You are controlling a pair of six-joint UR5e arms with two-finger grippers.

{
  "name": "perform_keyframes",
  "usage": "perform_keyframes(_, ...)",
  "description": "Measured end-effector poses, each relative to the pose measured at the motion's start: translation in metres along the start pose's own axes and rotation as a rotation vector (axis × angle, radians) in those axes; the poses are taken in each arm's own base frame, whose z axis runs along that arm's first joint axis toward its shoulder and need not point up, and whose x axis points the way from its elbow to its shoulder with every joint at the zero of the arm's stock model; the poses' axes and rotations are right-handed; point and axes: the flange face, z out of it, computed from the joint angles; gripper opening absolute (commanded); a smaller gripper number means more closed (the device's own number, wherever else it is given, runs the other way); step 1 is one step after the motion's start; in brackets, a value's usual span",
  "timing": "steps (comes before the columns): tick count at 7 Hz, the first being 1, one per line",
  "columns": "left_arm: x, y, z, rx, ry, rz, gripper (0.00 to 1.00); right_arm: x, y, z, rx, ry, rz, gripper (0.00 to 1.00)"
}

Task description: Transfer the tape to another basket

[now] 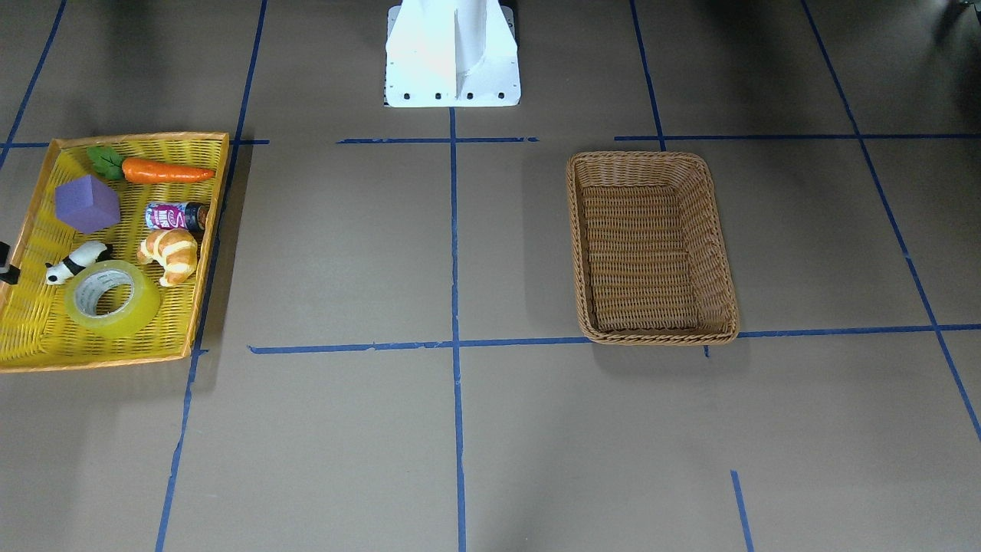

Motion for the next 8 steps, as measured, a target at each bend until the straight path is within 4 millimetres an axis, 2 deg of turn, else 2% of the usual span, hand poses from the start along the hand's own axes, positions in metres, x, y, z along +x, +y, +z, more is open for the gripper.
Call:
perform_keyframes(2,0.000,0.000,0.000,0.000,0.000,0.000,1.00,-0.022,0.003,0.044,-0.008,0.054,-0.047,1.00)
perform_keyframes(4,0.000,0.000,0.000,0.000,0.000,0.000,1.00,-0.034,0.004,0.069,-0.035,0.072,-0.066,1.00)
perform_keyframes(6,0.000,0.000,0.000,0.001,0.000,0.001,1.00,-0.038,0.000,0.088,-0.063,0.080,-0.067,1.00)
perform_keyframes(7,0.001,0.000,-0.001,0.002,0.000,0.003,1.00,-0.038,-0.004,0.096,-0.076,0.083,-0.064,0.96)
perform_keyframes(8,0.001,0.000,-0.001,0.002,0.000,0.004,1.00,-0.038,-0.006,0.102,-0.085,0.086,-0.062,0.87)
